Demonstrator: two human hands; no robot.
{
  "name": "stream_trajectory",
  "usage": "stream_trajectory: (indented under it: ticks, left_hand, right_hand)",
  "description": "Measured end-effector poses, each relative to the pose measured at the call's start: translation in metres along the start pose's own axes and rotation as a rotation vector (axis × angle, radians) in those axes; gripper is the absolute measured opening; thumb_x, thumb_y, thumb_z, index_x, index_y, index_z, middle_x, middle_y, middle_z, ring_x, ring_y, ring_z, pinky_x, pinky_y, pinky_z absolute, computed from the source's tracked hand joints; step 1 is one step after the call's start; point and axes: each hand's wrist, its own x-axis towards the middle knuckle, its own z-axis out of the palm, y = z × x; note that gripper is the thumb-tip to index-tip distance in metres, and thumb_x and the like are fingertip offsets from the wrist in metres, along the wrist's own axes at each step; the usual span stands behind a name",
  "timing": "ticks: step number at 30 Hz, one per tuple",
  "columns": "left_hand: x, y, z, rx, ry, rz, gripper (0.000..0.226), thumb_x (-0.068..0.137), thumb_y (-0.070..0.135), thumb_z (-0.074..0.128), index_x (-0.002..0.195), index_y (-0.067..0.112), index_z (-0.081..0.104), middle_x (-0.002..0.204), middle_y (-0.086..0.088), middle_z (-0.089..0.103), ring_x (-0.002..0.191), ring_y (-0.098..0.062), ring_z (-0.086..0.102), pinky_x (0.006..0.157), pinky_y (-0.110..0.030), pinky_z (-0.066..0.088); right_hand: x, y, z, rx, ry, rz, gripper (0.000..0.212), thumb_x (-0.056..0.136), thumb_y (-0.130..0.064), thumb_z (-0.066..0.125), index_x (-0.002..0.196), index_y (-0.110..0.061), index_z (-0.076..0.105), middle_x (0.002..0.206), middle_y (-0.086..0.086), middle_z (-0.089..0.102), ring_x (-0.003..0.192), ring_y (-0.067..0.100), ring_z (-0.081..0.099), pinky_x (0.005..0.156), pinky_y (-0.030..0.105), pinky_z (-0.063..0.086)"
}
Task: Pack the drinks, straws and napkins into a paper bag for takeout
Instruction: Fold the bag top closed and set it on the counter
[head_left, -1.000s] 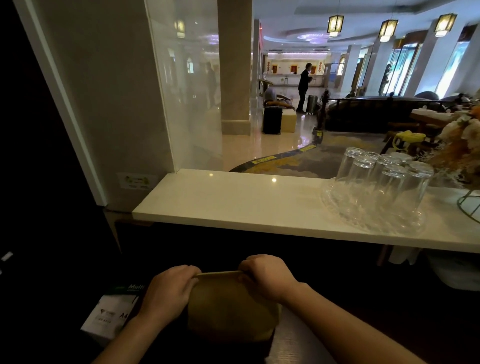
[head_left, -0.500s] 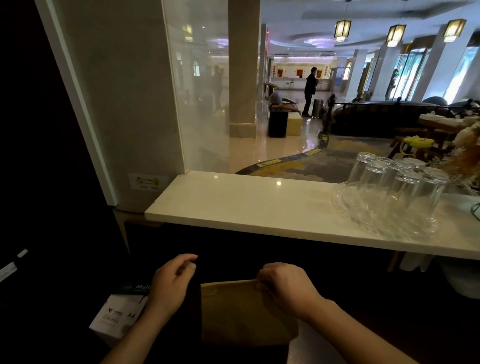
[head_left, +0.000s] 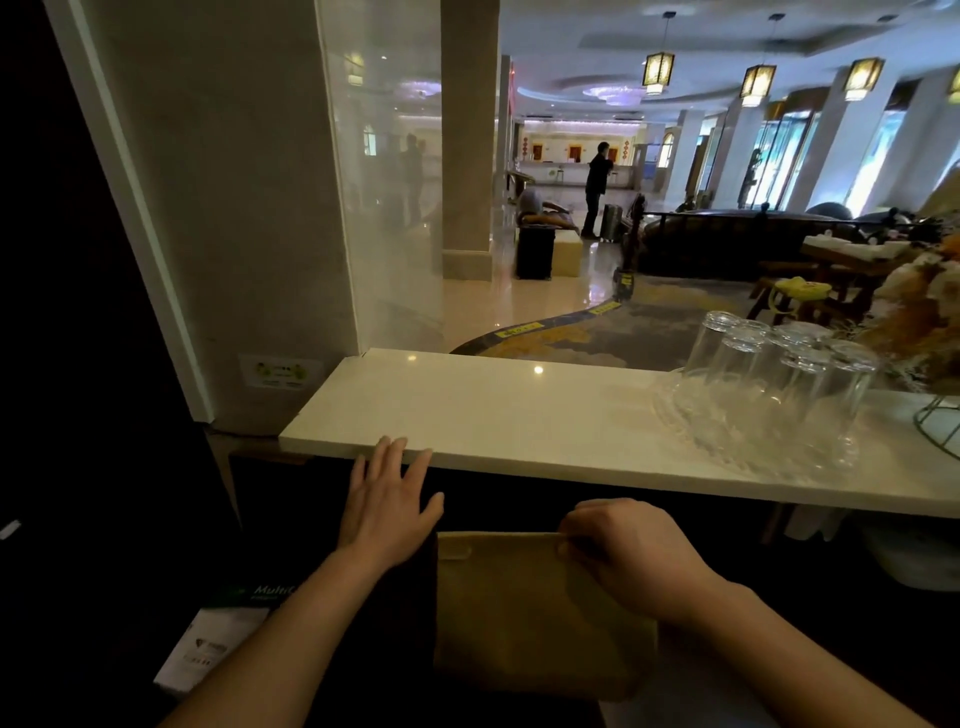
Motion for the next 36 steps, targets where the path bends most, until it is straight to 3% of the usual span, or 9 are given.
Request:
stream_trajectory:
  ticks: [11,15,20,24,32,36]
  left_hand:
    - [0.082,0.016,0.020,0.027,-0.263,-0.053,0.068,0.089,0.072,0.013,0.149,0.039,0.014,0.163,-0.010,0.009,0.148,-0.037,0.002,0.112,-0.067,-0.001]
    - [0.076,0.014,0.038,0.126,-0.242,-0.032,0.077,0.079,0.070,0.006,0.149,0.039,0.002,0.163,-0.013,0.003,0.147,-0.040,-0.005,0.108,-0.073,-0.010]
    - [0.076,0.014,0.044,0.095,-0.210,-0.043,0.082,0.076,0.077,0.004,0.149,0.041,0.002,0.164,-0.012,0.001,0.148,-0.039,-0.009,0.106,-0.069,-0.018]
    - [0.078,0.012,0.049,0.103,-0.195,-0.035,0.078,0.082,0.079,0.012,0.149,0.040,0.005,0.164,-0.012,0.001,0.148,-0.039,-0.010,0.108,-0.070,-0.015]
    - [0.074,0.016,0.041,0.085,-0.209,-0.046,0.078,0.083,0.080,0.013,0.150,0.042,0.004,0.164,-0.012,0.000,0.148,-0.038,-0.011,0.109,-0.069,-0.013]
    - [0.075,0.016,0.039,0.067,-0.220,-0.053,0.080,0.079,0.083,0.009,0.150,0.044,0.003,0.164,-0.012,0.000,0.148,-0.038,-0.011,0.109,-0.069,-0.015]
  right_hand:
    - [0.008,0.014,-0.052,-0.059,0.006,0.087,0.017,0.093,-0.033,0.057,0.101,-0.028,0.071,0.095,-0.009,0.071,0.090,0.016,0.064,0.072,0.032,0.053]
    - [0.009,0.018,-0.067,-0.041,0.035,0.109,0.015,0.092,-0.030,0.061,0.101,-0.027,0.072,0.098,-0.009,0.073,0.091,0.016,0.065,0.075,0.036,0.055]
    - [0.015,0.021,-0.083,-0.030,0.058,0.135,0.014,0.092,-0.028,0.062,0.101,-0.025,0.072,0.096,-0.005,0.073,0.090,0.019,0.066,0.077,0.041,0.055]
    - [0.023,0.022,-0.096,-0.068,0.092,0.148,0.016,0.092,-0.029,0.061,0.104,-0.026,0.071,0.099,-0.005,0.073,0.093,0.019,0.066,0.080,0.041,0.055]
    - [0.043,0.029,-0.128,-0.112,0.209,0.184,0.014,0.089,-0.028,0.061,0.099,-0.026,0.071,0.087,-0.003,0.072,0.078,0.018,0.066,0.065,0.035,0.056]
    - [0.063,0.040,-0.145,-0.107,0.252,0.212,0.016,0.090,-0.028,0.058,0.096,-0.022,0.071,0.084,0.000,0.071,0.074,0.021,0.067,0.068,0.046,0.059]
